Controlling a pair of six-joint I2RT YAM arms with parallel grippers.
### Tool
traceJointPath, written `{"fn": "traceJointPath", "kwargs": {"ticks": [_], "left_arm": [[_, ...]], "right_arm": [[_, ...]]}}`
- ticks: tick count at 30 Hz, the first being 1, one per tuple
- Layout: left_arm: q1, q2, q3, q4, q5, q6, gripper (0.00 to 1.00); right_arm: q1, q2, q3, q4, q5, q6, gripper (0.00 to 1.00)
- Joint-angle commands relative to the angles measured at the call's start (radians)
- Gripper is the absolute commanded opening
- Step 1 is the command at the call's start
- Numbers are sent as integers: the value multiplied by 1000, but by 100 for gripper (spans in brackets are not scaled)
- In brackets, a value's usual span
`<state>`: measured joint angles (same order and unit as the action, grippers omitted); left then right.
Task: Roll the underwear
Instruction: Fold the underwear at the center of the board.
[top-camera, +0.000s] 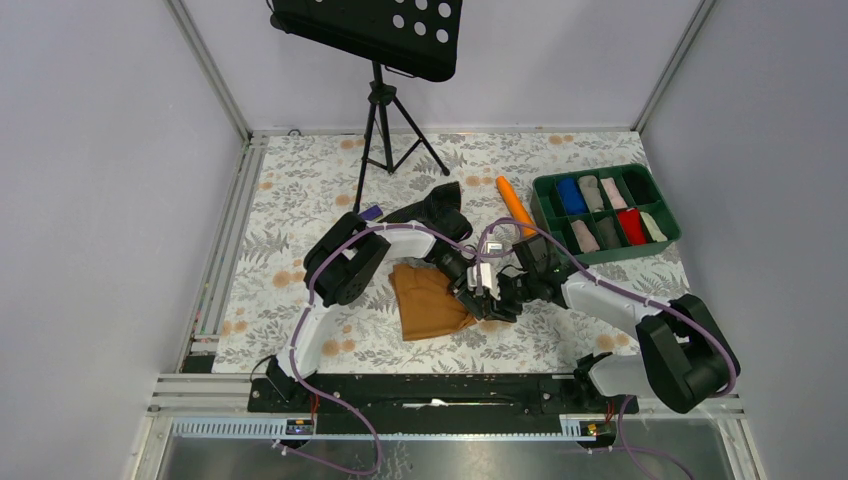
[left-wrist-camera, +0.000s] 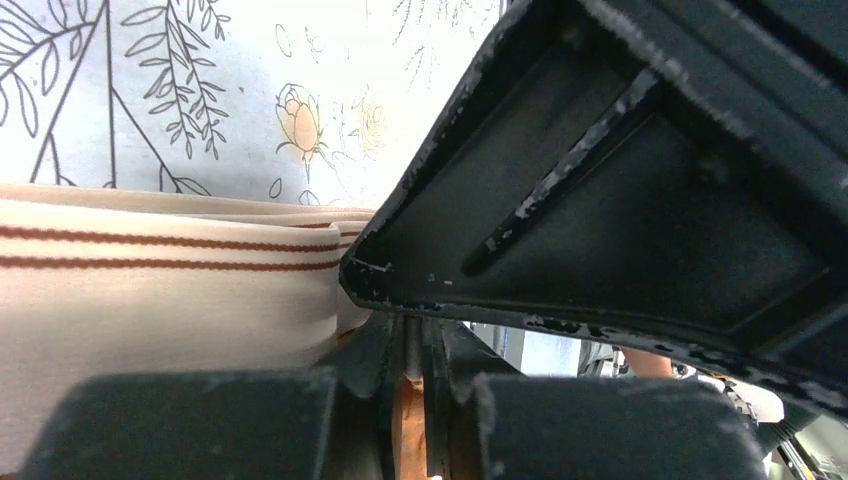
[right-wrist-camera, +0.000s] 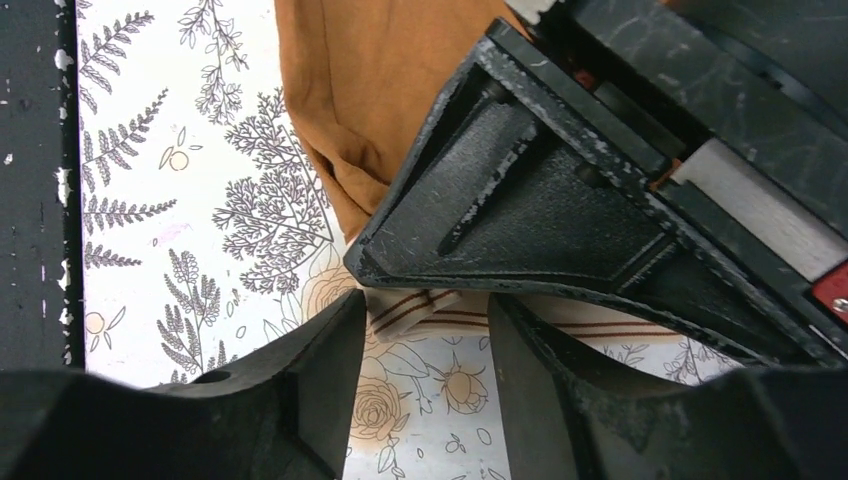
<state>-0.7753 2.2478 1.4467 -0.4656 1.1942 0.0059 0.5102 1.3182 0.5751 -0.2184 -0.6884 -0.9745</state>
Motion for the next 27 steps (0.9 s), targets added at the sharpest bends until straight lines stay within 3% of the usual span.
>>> {"fn": "traceJointPath", "kwargs": {"ticks": [1, 9, 11, 13, 15, 21, 27], "left_arm": [[2, -25, 24, 5, 49, 19, 1], [2, -26, 28, 5, 36, 19, 4], [3, -33, 30, 5, 12, 18, 9], [6, -41, 29, 5, -13, 14, 15], [11, -57, 20, 6, -46, 8, 22], [80, -195, -63, -38, -180, 52, 37], [227, -368, -181, -140, -251, 130, 40]], "right_arm": [[26, 12, -8, -4, 18, -42, 51], [30, 8, -10, -11, 17, -40, 29], [31, 7, -8, -21, 12, -42, 22], [31, 6, -8, -27, 8, -45, 7], [31, 3, -11, -24, 9, -43, 0], [31, -14, -17, -15, 9, -11, 0], [30, -8, 2, -28, 10, 22, 0]]}}
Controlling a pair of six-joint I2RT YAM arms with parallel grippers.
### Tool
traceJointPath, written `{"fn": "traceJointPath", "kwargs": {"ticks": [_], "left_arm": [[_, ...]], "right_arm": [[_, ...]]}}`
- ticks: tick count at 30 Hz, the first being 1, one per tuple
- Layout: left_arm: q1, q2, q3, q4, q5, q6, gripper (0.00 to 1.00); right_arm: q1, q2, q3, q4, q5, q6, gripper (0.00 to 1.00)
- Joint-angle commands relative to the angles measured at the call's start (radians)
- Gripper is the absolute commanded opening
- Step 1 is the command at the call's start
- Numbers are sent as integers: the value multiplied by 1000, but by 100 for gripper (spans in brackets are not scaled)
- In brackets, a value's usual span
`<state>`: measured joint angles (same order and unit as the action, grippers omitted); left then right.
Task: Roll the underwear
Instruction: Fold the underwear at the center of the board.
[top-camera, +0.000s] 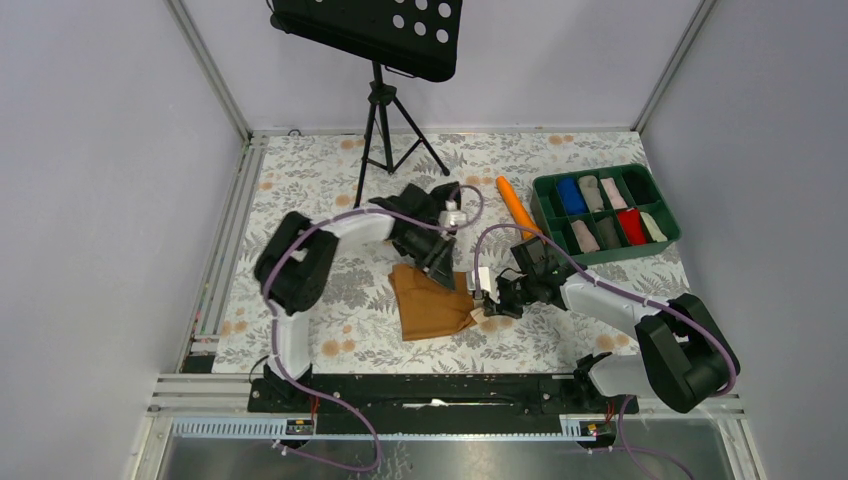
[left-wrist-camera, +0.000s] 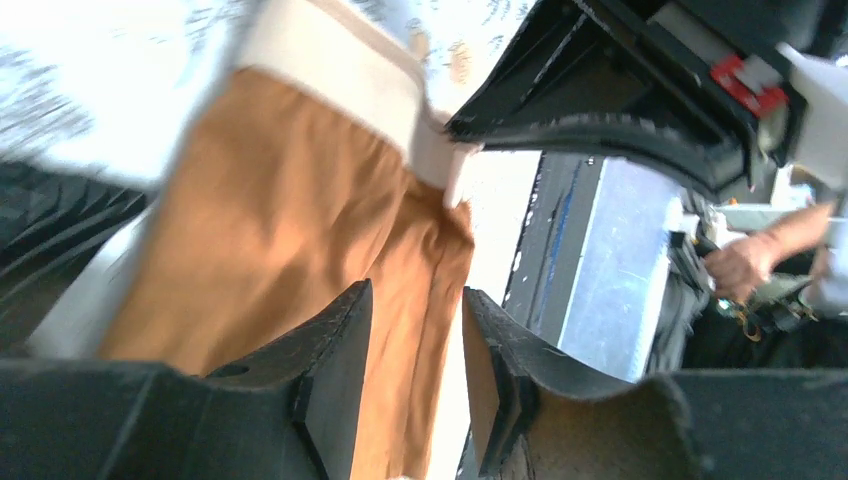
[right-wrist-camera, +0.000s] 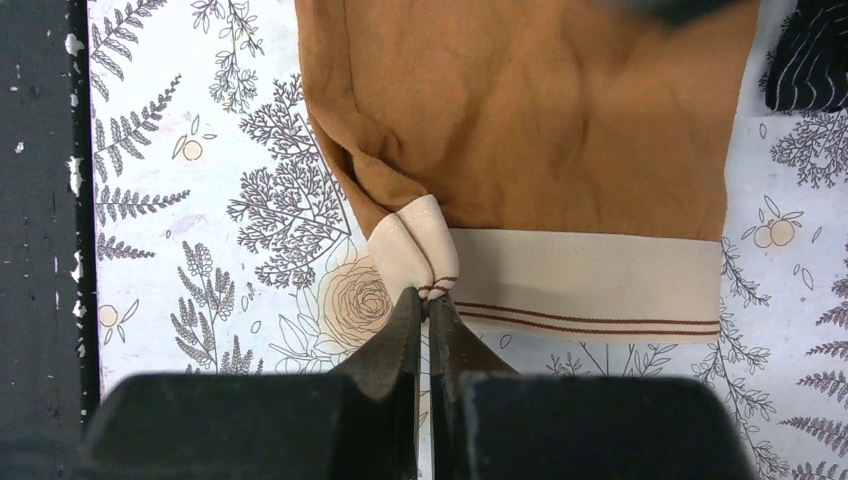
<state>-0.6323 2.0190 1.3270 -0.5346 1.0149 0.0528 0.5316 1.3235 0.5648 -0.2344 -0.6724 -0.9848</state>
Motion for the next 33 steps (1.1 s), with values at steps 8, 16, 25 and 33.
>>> {"fn": "traceJointPath", "kwargs": {"ticks": [8, 16, 25, 33], "left_arm": [[91, -489, -375, -11, -269, 332, 40], [-71, -692, -522, 24, -425, 584, 32], [-201, -613, -584, 2, -578, 642, 32], [-210, -560, -565, 5, -595, 661, 32]], "right_arm": [[8, 14, 38, -14, 3, 108, 0], [8, 31, 55, 2, 24, 154, 0], [8, 32, 61, 2, 28, 164, 0], [8, 17, 57, 0, 22, 167, 0]]}}
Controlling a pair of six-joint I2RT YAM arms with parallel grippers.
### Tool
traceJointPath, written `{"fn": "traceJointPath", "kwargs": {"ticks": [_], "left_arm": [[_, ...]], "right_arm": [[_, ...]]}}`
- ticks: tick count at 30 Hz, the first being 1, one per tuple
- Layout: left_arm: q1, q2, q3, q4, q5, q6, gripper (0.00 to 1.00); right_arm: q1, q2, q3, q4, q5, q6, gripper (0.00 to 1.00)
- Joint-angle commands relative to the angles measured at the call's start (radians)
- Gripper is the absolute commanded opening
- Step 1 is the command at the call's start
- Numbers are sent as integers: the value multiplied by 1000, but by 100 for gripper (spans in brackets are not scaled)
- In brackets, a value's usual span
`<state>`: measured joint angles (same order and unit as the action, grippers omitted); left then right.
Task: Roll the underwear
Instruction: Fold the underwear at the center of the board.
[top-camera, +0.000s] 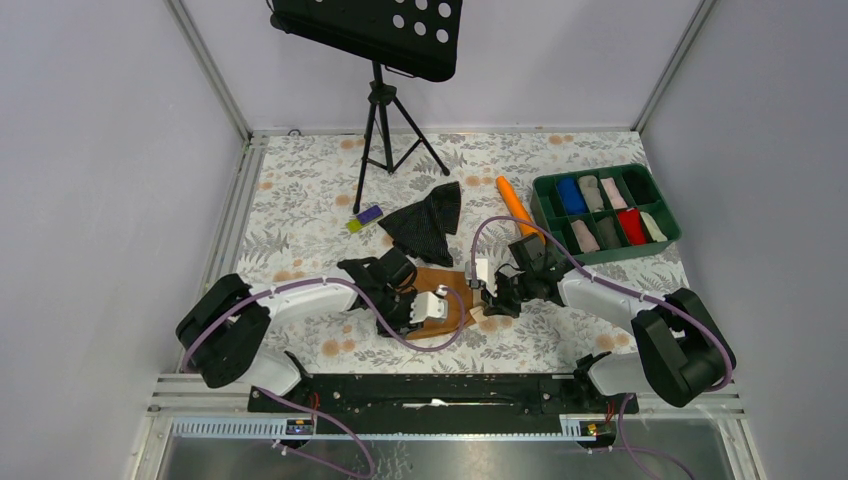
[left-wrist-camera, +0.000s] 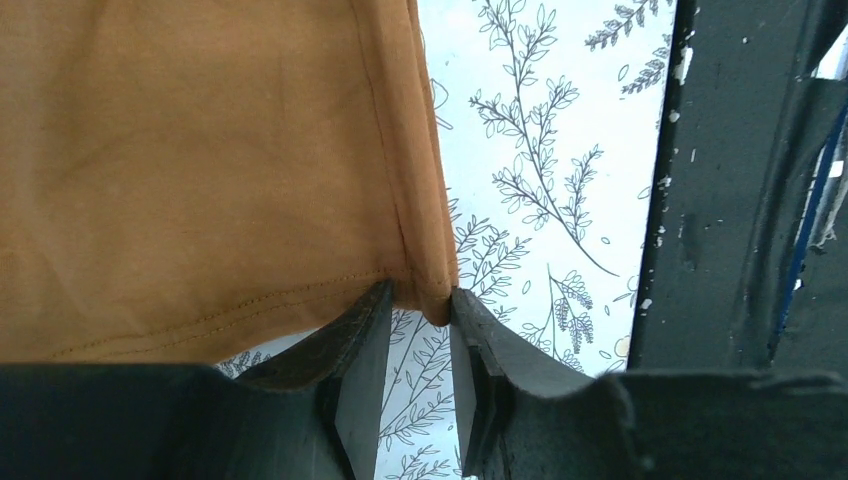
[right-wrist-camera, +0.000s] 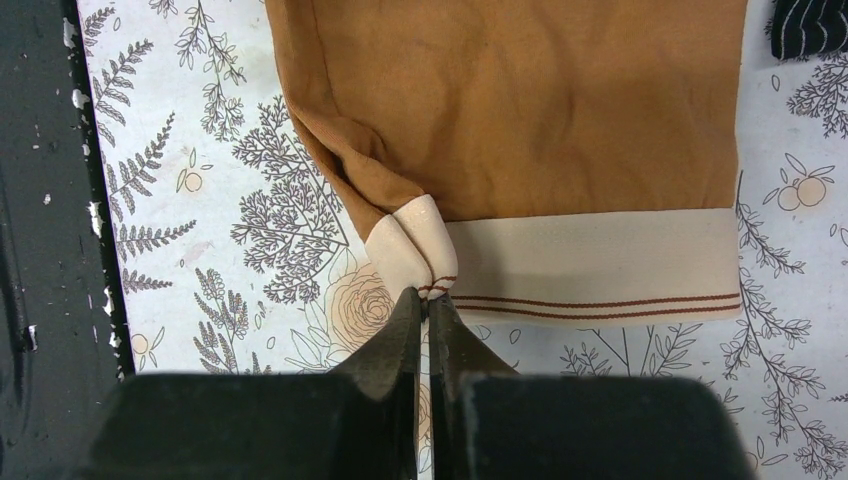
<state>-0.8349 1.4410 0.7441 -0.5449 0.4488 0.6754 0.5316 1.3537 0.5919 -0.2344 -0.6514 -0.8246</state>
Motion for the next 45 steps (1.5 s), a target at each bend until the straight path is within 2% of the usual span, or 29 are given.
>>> {"fn": "traceJointPath", "kwargs": {"ticks": [1, 10, 14, 29, 30, 36, 41, 45], "left_arm": [[-11, 24, 16, 14, -29, 40, 32], [-54, -25, 26, -2, -12, 26, 36], [-90, -60, 25, 22, -59, 2, 37], [-193, 4, -77, 109, -207, 3, 34], [-195, 6, -89, 115, -225, 13, 32], [-195, 42, -103, 137, -286, 26, 0], [-185, 11, -52, 103, -317, 23, 0], [-153, -41, 29, 46, -274, 5, 0]], "right_arm": [[8, -14, 28, 2, 1, 8, 0], [8, -14, 28, 7, 6, 17, 0], [8, -13, 29, 8, 8, 20, 0], [8, -13, 20, 12, 7, 28, 0], [9, -15, 19, 13, 7, 28, 0], [8, -40, 15, 12, 2, 35, 0], [8, -92, 29, -41, -12, 45, 0], [8, -131, 67, -102, -45, 79, 0]]}}
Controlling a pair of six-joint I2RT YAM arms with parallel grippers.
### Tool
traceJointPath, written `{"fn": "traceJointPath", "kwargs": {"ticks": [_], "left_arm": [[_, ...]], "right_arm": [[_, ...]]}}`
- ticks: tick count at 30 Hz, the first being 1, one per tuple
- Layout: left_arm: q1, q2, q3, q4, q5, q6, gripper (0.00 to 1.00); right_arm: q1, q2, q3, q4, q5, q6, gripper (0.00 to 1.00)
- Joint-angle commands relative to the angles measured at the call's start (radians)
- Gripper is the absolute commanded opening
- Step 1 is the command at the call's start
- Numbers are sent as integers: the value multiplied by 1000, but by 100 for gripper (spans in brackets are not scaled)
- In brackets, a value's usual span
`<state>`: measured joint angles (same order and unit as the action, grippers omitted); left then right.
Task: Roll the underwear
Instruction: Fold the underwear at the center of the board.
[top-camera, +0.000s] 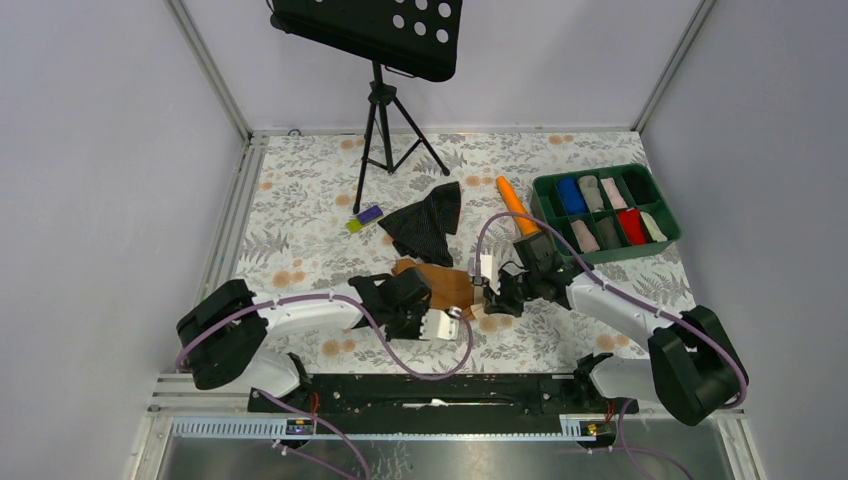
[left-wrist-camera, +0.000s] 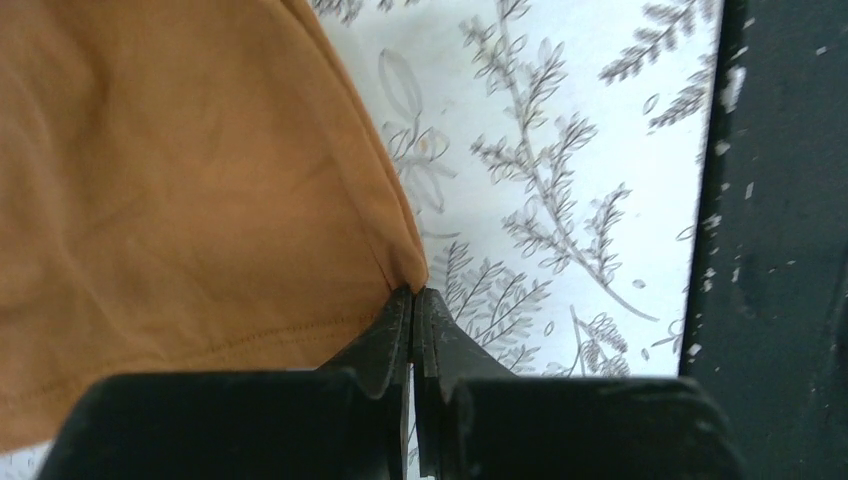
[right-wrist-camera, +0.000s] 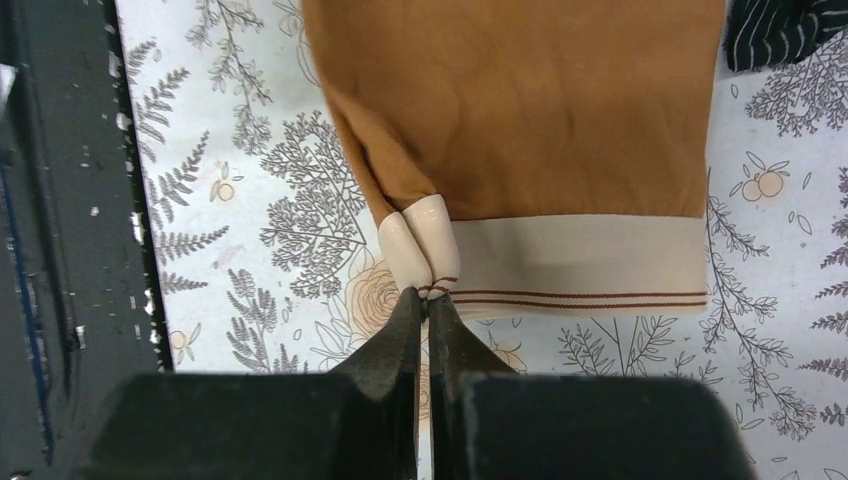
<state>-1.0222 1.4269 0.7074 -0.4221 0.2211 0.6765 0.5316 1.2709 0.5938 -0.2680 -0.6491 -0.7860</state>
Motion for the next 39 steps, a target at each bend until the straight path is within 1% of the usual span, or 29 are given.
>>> {"fn": "traceJointPath", "kwargs": {"ticks": [1, 6, 10, 13, 18, 23, 30, 31, 32, 33, 35, 37, 39], "left_arm": [[46, -30, 95, -94, -39, -7, 0], [98, -35, 211, -182, 38, -5, 0], [125, -23, 260, -208, 80, 1, 0], [149, 1, 279, -205, 108, 6, 0], [165, 21, 277, -199, 133, 22, 0], [171, 13, 267, -196, 143, 24, 0], [181, -12, 233, -150, 171, -14, 0], [182, -18, 222, -139, 179, -21, 6], [181, -25, 205, -125, 191, -23, 17], [182, -35, 184, -105, 210, -23, 24], [182, -41, 146, -75, 246, -12, 33], [180, -36, 113, -38, 277, -2, 37], [181, -14, 124, -44, 302, 8, 37]], "right_arm": [[8, -57, 75, -86, -57, 46, 0], [8, -87, 119, -164, -82, 72, 0], [7, -90, 144, -220, -83, 88, 0], [2, -82, 148, -223, -89, 109, 0], [-22, -67, 151, -222, -110, 135, 0], [-93, -71, 169, -223, -168, 160, 0], [-117, -79, 140, -193, -164, 163, 0], [-117, -79, 133, -186, -167, 163, 0], [-116, -78, 126, -180, -167, 162, 0], [-117, -76, 118, -178, -167, 160, 0], [-117, -75, 110, -178, -164, 145, 0], [-117, -73, 103, -180, -156, 123, 0], [-117, -69, 99, -206, -155, 86, 0]]}}
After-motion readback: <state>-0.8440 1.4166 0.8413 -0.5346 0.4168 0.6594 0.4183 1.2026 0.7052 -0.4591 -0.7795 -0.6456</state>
